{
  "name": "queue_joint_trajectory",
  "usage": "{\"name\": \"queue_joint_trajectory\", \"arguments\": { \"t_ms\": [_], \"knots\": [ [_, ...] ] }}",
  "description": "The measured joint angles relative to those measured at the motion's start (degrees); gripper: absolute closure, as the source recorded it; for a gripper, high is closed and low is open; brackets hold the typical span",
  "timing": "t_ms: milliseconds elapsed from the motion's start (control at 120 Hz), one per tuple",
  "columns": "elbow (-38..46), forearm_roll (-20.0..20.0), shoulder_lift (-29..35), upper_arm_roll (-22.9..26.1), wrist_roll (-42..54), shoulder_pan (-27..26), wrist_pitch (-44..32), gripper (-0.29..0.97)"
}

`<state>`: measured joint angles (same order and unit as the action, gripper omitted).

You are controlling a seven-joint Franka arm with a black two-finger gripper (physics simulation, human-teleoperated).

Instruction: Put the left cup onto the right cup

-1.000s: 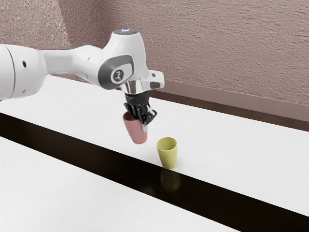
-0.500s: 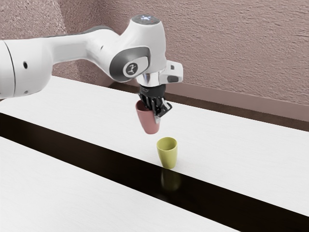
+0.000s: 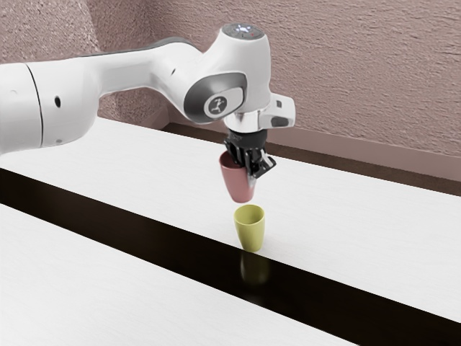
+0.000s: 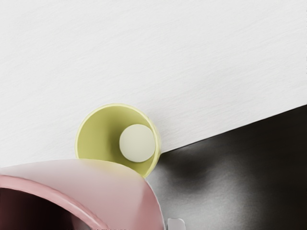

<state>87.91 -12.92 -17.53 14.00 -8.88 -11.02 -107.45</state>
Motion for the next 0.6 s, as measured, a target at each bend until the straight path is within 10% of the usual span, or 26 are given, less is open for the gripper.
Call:
{"name": "queue_joint_trajectory", "arguments": {
  "t_ms": [600],
  "knots": [
    [-4.9, -1.7, -6.1, 0.0, -1.2, 0.5, 0.7, 0.78]
  ]
}}
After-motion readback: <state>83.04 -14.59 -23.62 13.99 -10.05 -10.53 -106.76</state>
